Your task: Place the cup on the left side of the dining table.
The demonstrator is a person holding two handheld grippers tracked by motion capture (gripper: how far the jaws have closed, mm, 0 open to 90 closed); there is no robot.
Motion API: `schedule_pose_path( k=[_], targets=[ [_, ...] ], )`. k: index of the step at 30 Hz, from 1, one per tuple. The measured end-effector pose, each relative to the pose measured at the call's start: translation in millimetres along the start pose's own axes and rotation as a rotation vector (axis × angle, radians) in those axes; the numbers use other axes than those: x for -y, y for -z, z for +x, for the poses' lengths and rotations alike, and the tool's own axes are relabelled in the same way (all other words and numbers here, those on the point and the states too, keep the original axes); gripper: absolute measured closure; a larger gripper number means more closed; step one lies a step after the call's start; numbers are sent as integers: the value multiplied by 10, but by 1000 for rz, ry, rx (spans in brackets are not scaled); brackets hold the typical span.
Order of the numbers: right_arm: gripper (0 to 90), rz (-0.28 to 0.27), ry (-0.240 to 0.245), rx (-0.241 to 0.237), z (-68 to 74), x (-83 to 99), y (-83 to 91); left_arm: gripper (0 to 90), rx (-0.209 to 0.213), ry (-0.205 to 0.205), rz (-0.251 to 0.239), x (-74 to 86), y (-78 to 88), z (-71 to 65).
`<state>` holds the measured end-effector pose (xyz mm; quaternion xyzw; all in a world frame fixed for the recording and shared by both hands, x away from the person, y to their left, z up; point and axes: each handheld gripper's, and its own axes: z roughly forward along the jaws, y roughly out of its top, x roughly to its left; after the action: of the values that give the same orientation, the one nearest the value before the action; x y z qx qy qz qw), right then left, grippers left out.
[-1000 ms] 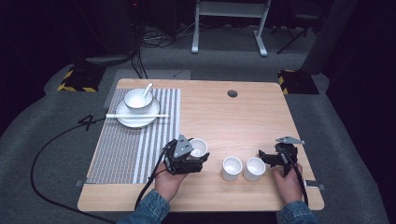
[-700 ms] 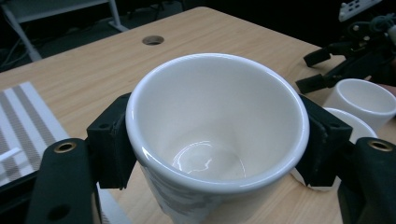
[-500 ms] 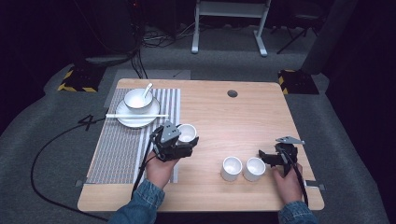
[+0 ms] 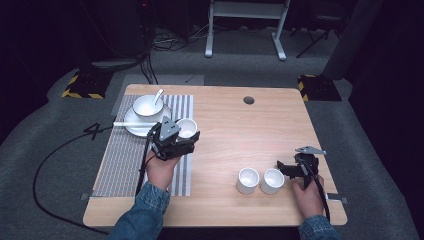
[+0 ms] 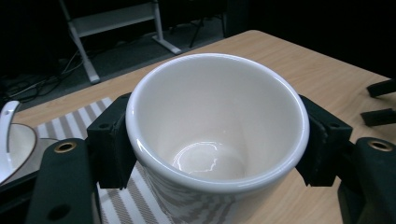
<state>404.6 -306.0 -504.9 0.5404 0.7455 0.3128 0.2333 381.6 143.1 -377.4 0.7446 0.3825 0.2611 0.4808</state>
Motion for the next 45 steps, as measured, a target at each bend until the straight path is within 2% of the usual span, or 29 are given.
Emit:
schedule_pose_path(
  k=[3, 6, 10, 13, 15, 18, 24, 30, 34, 41, 45],
  targets=[
    [31, 0, 0, 0, 0, 0, 0, 276, -21, 21, 1, 13, -35, 108],
    [31, 0, 0, 0, -1, 0, -1, 276, -59, 40, 3, 39, -78, 218],
    [31, 0, 0, 0, 0, 0, 0, 276, -110, 44, 23, 97, -124, 370],
    [31, 0, 0, 0, 0, 0, 0, 276, -120, 73, 38, 155, -163, 497],
    [31, 0, 0, 1, 0, 0, 0, 276, -130, 77, 53, 196, -214, 543],
    [31, 0, 0, 1, 0, 0, -1, 276, -137, 71, 87, 262, -316, 581],
    [31, 0, 0, 1, 0, 0, -1, 276, -128, 95, 159, 417, -524, 649],
    [31, 0, 1, 1, 0, 0, -1, 276, -126, 119, 217, 549, -656, 708],
    [31, 0, 1, 1, 0, 0, -1, 276, -120, 140, 236, 617, -730, 753],
    [31, 0, 1, 1, 0, 0, -1, 276, -136, 170, 254, 713, -809, 809],
    [31, 0, 0, 1, 0, 0, 0, 275, -142, 152, 256, 738, -822, 792]
  ],
)
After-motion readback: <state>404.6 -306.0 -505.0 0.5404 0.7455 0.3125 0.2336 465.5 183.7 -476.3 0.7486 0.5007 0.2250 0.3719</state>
